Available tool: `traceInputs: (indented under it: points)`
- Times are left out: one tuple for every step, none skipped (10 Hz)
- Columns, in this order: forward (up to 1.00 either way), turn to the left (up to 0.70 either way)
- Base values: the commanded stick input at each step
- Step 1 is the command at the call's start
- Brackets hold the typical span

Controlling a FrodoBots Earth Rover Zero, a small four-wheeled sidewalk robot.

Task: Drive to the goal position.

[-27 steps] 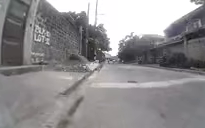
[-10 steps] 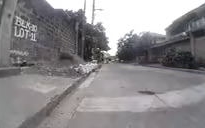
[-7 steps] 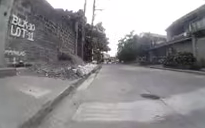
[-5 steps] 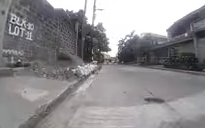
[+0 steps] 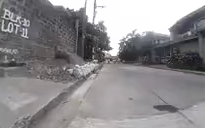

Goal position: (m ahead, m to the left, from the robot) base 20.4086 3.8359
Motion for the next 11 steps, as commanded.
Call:
traceInputs:
  points:
    - [0.7, 0.0]
    - [0.7, 0.0]
    - [0.7, 0.0]
    - [0.7, 0.0]
    - [0.7, 0.0]
    - [0.7, 0.0]
    - [0.7, 0.0]
    - [0.7, -0.05]
    - [0.7, -0.24]
    - [0.7, -0.32]
    - [0.7, -0.35]
